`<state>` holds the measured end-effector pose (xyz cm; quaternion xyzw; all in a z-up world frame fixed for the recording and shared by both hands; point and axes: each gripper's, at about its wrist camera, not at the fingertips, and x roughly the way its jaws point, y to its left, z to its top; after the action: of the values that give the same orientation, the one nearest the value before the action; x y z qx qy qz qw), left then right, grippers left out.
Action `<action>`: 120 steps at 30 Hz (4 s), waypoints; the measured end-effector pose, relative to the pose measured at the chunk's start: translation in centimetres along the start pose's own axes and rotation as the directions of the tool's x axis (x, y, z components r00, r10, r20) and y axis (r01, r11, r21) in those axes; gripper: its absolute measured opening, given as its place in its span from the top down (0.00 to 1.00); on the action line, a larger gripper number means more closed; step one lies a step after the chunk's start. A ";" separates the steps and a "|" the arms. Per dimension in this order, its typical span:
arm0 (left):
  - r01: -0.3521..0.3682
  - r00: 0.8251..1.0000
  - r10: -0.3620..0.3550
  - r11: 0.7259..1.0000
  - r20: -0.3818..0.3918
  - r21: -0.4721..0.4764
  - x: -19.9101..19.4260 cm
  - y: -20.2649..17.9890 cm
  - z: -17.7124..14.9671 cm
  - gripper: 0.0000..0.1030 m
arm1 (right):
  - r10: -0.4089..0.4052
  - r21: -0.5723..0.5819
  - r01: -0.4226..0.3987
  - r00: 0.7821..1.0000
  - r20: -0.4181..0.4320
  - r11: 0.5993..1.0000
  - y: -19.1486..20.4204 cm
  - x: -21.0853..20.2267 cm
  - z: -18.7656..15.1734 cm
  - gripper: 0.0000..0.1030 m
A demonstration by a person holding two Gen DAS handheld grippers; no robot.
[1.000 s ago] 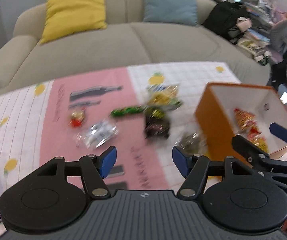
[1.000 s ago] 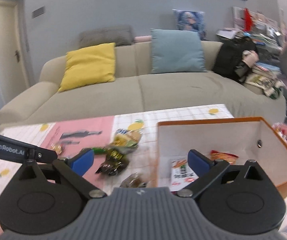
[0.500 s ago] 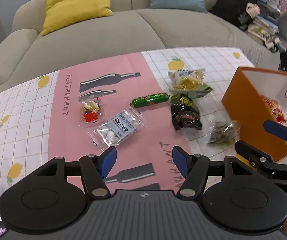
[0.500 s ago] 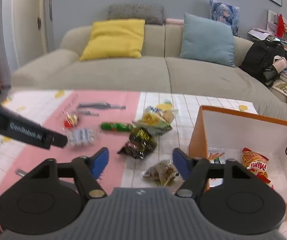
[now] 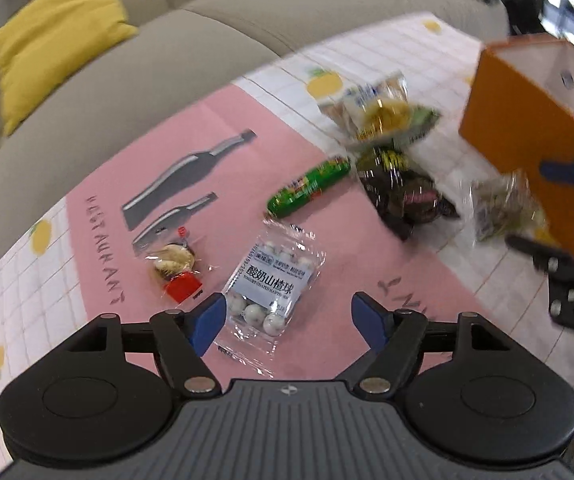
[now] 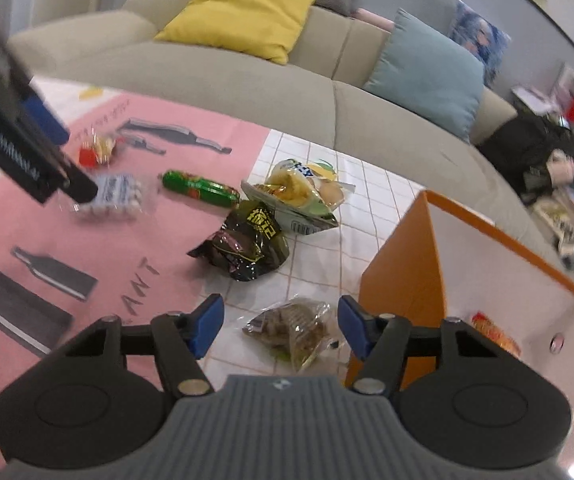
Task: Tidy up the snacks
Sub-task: 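Grasp the yogurt hawthorn-ball packet with the left tool while the right tool grasps the clear nut-snack bag, then lift both packets and carry them over the orange box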
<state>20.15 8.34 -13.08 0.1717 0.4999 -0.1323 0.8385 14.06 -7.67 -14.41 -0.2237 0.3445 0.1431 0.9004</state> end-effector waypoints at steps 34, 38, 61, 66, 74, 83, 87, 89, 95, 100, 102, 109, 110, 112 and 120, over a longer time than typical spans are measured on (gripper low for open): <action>0.080 0.971 -0.160 0.918 -0.178 -0.388 2.7 -3.3 -2.9 0.29 | 0.029 -0.084 -0.033 0.999 -0.043 0.996 2.3 -1.2 -2.5 0.71; 0.105 0.965 -0.199 0.889 -0.170 -0.446 1.3 -5.0 -4.7 0.29 | 0.114 0.035 -0.111 0.989 -0.093 0.993 1.8 -3.1 -3.4 0.71; 0.046 0.975 -0.139 0.889 -0.172 -0.455 0.1 -7.9 -6.7 0.28 | 0.223 0.234 -0.220 0.975 0.014 0.947 0.0 -5.2 -5.9 0.96; 0.057 0.976 -0.143 0.897 -0.166 -0.438 0.1 -7.9 -6.8 0.28 | 0.214 0.213 -0.207 0.977 -0.010 0.955 0.5 -4.4 -6.1 0.97; 0.066 0.976 -0.148 0.898 -0.157 -0.435 0.2 -7.8 -7.1 0.28 | 0.248 0.265 -0.219 0.966 -0.079 0.939 0.2 -3.0 -6.8 0.97; 0.111 0.978 -0.170 0.917 -0.123 -0.383 -0.2 -7.9 -7.6 0.22 | 0.320 0.158 -0.325 0.946 0.057 0.932 -0.9 -4.4 -5.8 0.43; 0.105 0.982 -0.148 0.942 -0.115 -0.318 -0.3 -8.3 -7.5 0.22 | 0.363 0.123 -0.362 0.932 0.019 0.924 -0.8 -2.9 -5.9 0.43; 0.094 0.985 -0.130 0.957 -0.116 -0.273 -0.4 -8.4 -7.5 0.20 | 0.408 0.141 -0.403 0.913 -0.005 0.904 -0.9 -2.1 -6.1 0.43; 0.077 0.985 -0.109 0.972 -0.135 -0.222 0.2 -8.6 -8.2 0.19 | 0.415 0.086 -0.411 0.910 -0.028 0.908 0.3 -1.4 -6.7 0.36; 0.053 0.988 -0.082 0.976 -0.132 -0.212 0.2 -8.6 -8.4 0.19 | 0.417 0.100 -0.412 0.908 -0.036 0.906 0.4 -0.8 -7.0 0.30; 0.053 0.987 -0.085 0.972 -0.134 -0.229 0.2 -8.3 -8.4 0.20 | 0.407 0.107 -0.401 0.912 -0.041 0.910 0.4 -0.6 -7.0 0.30; 0.056 0.990 -0.086 0.969 -0.115 -0.242 0.1 -8.6 -8.5 0.22 | 0.381 0.090 -0.375 0.922 -0.072 0.923 0.8 -0.3 -7.1 0.42; 0.055 0.990 -0.086 0.966 -0.115 -0.253 0.1 -8.5 -8.4 0.26 | 0.381 0.095 -0.374 0.922 -0.072 0.923 0.8 -0.3 -7.0 0.44; 0.040 0.991 -0.073 0.962 -0.113 -0.271 0.0 -8.5 -8.2 0.32 | 0.374 0.104 -0.366 0.924 -0.074 0.925 0.7 -0.3 -7.0 0.47; 0.040 0.992 -0.082 0.916 -0.091 -0.398 -1.3 -7.9 -7.8 0.35 | 0.371 0.203 -0.353 0.927 -0.058 0.913 -0.9 -1.1 -6.6 0.56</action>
<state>10.29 4.53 -16.64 -0.0102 0.5651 -0.0454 0.8237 9.95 -11.85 -17.72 -0.0761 0.4346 0.2631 0.8580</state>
